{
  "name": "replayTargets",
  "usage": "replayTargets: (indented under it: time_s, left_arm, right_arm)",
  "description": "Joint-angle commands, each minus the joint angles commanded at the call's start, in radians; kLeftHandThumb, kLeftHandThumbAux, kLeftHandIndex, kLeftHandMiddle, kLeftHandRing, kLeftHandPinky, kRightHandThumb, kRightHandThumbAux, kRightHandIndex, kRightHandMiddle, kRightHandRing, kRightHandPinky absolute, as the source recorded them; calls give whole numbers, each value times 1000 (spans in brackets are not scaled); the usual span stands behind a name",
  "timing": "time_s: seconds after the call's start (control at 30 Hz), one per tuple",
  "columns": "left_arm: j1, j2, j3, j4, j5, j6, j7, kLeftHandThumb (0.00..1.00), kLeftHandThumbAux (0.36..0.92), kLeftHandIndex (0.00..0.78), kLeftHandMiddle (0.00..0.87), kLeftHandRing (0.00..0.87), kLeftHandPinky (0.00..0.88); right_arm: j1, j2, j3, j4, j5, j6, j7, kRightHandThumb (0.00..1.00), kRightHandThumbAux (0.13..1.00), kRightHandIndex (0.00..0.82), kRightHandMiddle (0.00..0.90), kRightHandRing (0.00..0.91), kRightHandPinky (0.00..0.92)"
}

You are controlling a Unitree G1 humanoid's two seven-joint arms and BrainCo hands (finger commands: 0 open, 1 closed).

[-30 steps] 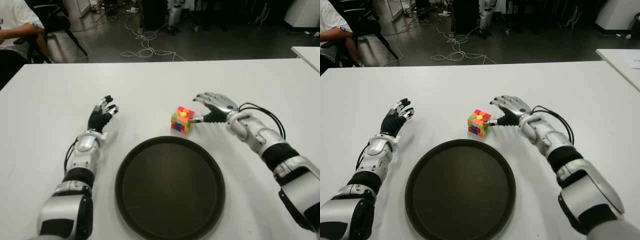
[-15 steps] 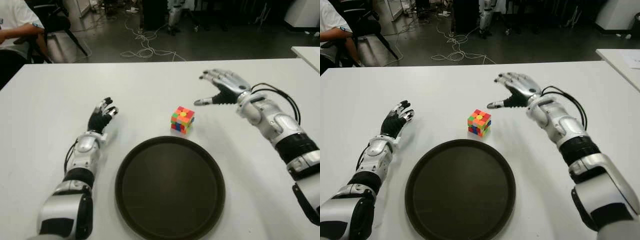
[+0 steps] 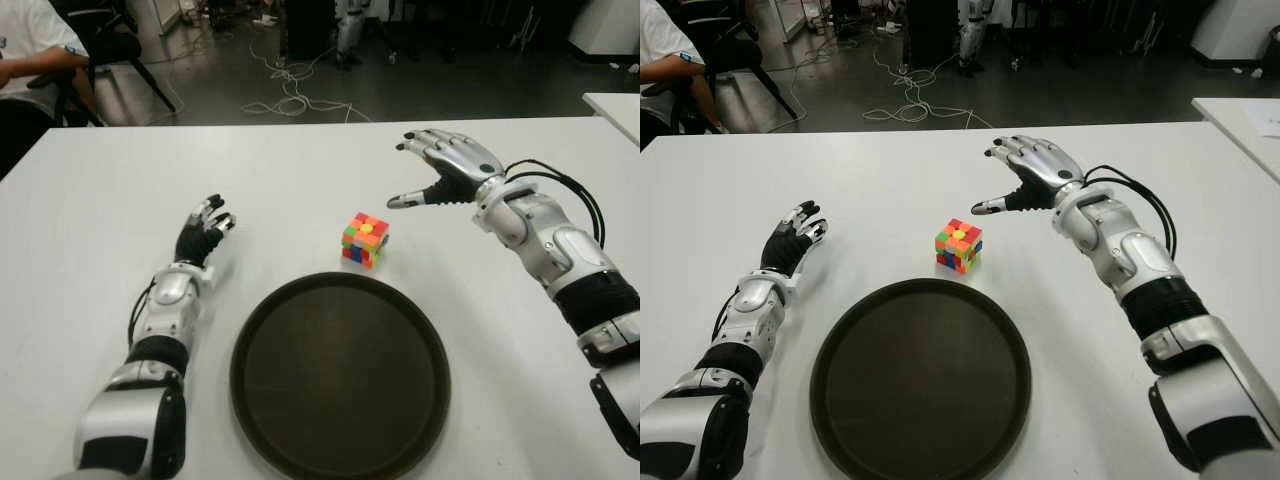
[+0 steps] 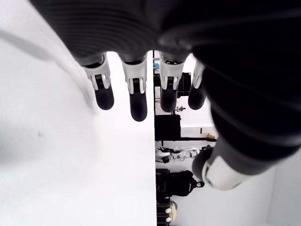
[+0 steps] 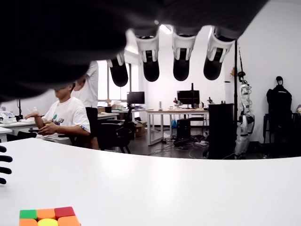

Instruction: Pick up the Rubik's Cube and put it in the plate

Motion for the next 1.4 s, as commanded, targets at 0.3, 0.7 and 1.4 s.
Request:
replayTargets:
  time_s: [0.3,0.7,1.4]
  left_arm:
    - [2,2,-5,-6,7,11,8,216,727,48,107,92,67]
    - [7,2,-7,-9,7,4,0,224,733,42,109,99,75]
    - [3,-1,13,8,-9,-9,-29,232,715,50,120,104,71]
  right_arm:
    - [-3,51,35,18,-29,14,-26,0,237,3,0,0,0]
    - [-3,104,104,85,-49,-18,-54,0,257,17,0,0,0]
    - [-41,171,172,227,-75,-51,-99,0,308,27,1,0,50]
